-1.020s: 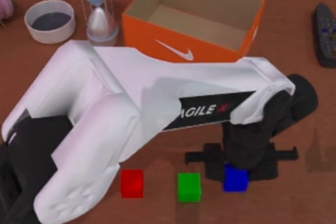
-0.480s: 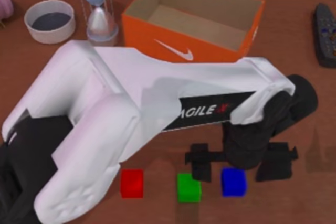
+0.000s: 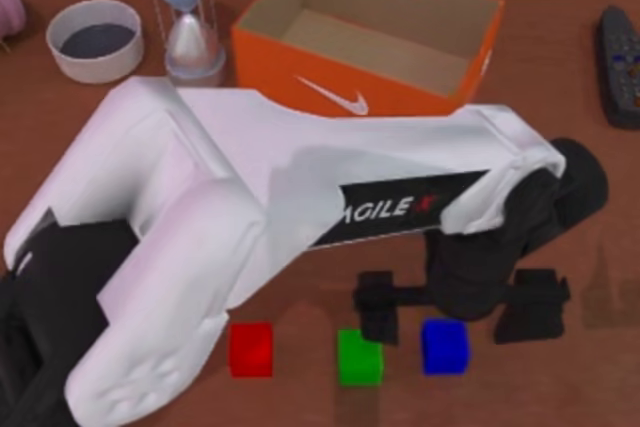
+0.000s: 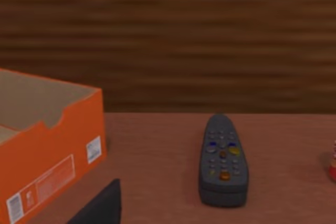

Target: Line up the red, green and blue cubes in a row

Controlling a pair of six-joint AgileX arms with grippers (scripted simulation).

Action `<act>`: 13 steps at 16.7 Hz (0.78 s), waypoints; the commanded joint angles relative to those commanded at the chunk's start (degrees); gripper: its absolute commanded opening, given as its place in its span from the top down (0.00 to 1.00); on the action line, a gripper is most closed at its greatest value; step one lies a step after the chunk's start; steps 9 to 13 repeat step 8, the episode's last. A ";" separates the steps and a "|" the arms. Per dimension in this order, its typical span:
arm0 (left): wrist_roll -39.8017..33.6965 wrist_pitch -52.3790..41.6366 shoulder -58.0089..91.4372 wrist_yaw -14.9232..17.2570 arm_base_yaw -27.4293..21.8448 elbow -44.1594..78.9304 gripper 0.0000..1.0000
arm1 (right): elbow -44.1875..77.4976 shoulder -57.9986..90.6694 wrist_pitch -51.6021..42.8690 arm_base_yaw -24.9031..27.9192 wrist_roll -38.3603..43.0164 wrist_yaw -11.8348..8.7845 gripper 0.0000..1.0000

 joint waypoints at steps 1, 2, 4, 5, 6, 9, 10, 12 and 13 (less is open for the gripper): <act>-0.05 -1.39 -0.29 0.00 0.07 1.24 0.00 | 0.00 0.00 0.00 0.00 0.00 0.00 0.00; -0.13 -3.36 -0.70 0.00 0.22 2.76 0.00 | 0.00 0.00 0.00 0.00 0.00 0.00 0.00; -0.26 -8.26 -1.65 0.02 0.56 6.01 0.00 | 0.00 0.00 0.00 0.00 0.00 0.00 0.00; -0.30 -10.34 -2.11 0.01 0.72 7.54 0.00 | 0.00 0.00 0.00 0.00 0.00 0.00 0.00; -0.29 -11.80 -2.56 -0.01 0.87 8.76 0.00 | 0.00 0.00 0.00 0.00 0.00 0.00 0.00; -0.23 -12.88 -3.06 -0.03 1.02 9.72 0.00 | 0.00 0.00 0.00 0.00 0.00 0.00 0.00; -0.23 -12.88 -3.06 -0.03 1.02 9.72 0.00 | 0.00 0.00 0.00 0.00 0.00 0.00 0.00; -0.23 -12.88 -3.06 -0.03 1.02 9.72 0.00 | 0.00 0.00 0.00 0.00 0.00 0.00 0.00; -0.23 -12.88 -3.06 -0.03 1.02 9.72 0.00 | 0.00 0.00 0.00 0.00 0.00 0.00 0.00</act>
